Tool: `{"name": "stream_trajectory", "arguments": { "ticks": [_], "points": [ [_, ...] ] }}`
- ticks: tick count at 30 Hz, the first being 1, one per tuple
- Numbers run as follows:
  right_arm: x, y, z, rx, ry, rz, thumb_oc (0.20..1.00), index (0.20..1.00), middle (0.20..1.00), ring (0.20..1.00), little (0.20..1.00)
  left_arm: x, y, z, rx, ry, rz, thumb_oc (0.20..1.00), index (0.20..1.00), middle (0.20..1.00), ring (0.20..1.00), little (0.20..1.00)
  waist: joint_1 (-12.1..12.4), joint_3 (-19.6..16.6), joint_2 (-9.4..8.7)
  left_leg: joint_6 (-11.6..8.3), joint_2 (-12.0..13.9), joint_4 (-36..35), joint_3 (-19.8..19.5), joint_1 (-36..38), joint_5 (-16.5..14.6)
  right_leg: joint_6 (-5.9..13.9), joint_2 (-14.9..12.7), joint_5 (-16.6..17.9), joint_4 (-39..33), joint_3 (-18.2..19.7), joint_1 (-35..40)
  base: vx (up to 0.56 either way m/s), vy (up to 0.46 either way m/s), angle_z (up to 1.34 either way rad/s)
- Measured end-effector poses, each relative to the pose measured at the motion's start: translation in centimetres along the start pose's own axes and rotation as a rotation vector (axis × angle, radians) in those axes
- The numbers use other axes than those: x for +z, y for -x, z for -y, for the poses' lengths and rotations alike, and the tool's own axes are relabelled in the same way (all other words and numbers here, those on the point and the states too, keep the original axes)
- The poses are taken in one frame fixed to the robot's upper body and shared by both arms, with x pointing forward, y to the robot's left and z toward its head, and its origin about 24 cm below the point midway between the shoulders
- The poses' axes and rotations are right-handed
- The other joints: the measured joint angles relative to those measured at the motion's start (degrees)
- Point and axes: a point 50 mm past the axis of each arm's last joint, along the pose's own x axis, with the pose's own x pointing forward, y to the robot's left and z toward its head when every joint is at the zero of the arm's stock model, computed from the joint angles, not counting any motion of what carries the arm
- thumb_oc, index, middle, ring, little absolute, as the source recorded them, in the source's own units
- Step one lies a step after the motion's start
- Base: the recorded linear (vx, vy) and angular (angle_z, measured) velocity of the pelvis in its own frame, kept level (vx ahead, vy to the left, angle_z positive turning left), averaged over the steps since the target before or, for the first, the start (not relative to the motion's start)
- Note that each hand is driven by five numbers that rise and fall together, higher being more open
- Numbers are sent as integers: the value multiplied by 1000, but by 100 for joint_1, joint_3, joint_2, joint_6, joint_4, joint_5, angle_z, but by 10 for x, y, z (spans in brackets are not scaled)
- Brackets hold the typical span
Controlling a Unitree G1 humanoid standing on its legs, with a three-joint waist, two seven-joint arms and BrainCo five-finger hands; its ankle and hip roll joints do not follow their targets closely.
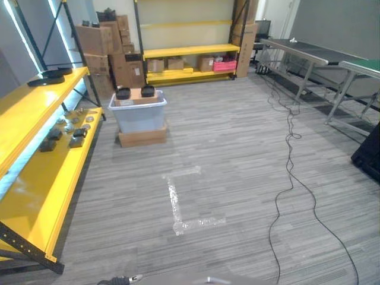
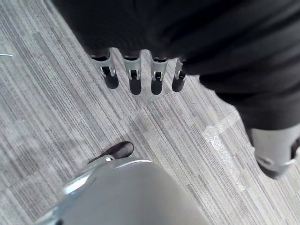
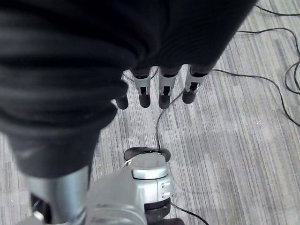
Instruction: Move parts from the plastic box to the shelf.
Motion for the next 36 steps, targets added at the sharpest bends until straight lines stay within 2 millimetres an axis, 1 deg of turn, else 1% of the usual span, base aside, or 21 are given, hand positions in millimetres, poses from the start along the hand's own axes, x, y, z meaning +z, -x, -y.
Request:
{"name": "stream_trajectory", "arguments": {
  "ticks": [3,6,9,10,11,12,14,18,22,27,31,34,36],
  "points": [
    [3,0,0,1,4,15,1000,1000,1000,1000,1000,2,0,-1,9,-3,6,1000,1000,1000,1000,1000,2,18,30,13,35,-61,0,79,76,-32,36,33,-50,-36,73,0,0,0],
    [11,0,-2,5,19,44,1000,1000,1000,1000,1000,4,0,-2,21,-3,16,1000,1000,1000,1000,1000,5,38,58,-67,63,-161,-1,171,151,-63,77,107,-154,-42,129,0,0,0],
    [17,0,-1,0,33,59,1000,1000,1000,1000,1000,7,0,-4,24,3,22,1000,1000,1000,1000,1000,16,114,93,-72,67,-172,-4,201,153,-78,79,132,-218,-58,201,-2,-6,3],
    [21,0,0,-13,42,72,1000,1000,1000,1000,1000,7,0,-5,31,33,26,1000,1000,1000,1000,1000,17,168,106,-73,67,-172,-3,207,153,-76,79,139,-226,-58,208,0,0,0],
    [23,0,1,-20,44,78,1000,1000,1000,1000,1000,8,0,-6,35,50,28,1000,1000,1000,1000,1000,10,186,82,-73,66,-173,-1,218,153,-74,79,144,-235,-56,220,0,0,0],
    [24,0,2,-31,31,83,1000,1000,1000,1000,1000,9,0,-8,42,101,36,1000,1000,1000,1000,1000,11,368,113,-76,64,-219,4,292,154,-66,77,153,-280,-52,289,0,0,0],
    [25,0,2,-36,26,84,1000,1000,1000,1000,1000,8,0,-8,41,112,34,1000,1000,1000,1000,1000,19,411,155,-78,65,-234,4,290,155,-64,77,154,-293,-54,286,0,0,0],
    [27,0,3,-41,27,89,1000,1000,1000,1000,1000,12,0,-8,44,109,48,1000,1000,1000,1000,1000,9,480,175,-78,74,-243,4,311,154,-67,88,173,-370,-60,356,0,0,0],
    [28,0,2,-41,28,93,1000,1000,1000,1000,1000,16,0,-9,57,107,63,1000,1000,1000,1000,1000,9,502,156,-90,86,-253,7,345,140,-53,97,169,-399,-55,378,5,-2,-1],
    [29,0,2,-42,39,93,1000,1000,1000,1000,1000,16,0,-10,66,118,64,1000,1000,1000,1000,1000,12,503,155,-98,90,-294,20,365,135,-36,104,157,-423,-38,365,0,0,0],
    [40,1,2,-43,80,123,1000,1000,1000,1000,1000,15,0,-13,91,167,70,1000,1000,1000,1000,1000,-5,540,128,-118,104,-345,104,267,165,-87,127,135,-384,19,175,29,-14,-11],
    [42,1,1,-42,100,128,1000,1000,1000,1000,1000,14,0,-13,93,199,70,1000,1000,1000,1000,1000,11,539,109,-122,128,-358,167,286,164,-60,151,183,-441,49,200,63,11,-6],
    [44,1,1,-44,126,132,1000,1000,1000,1000,1000,15,0,-13,92,215,72,1000,1000,1000,1000,1000,-1,532,113,-127,132,-361,168,293,160,-88,155,254,-544,47,276,0,0,0]
  ]
}}
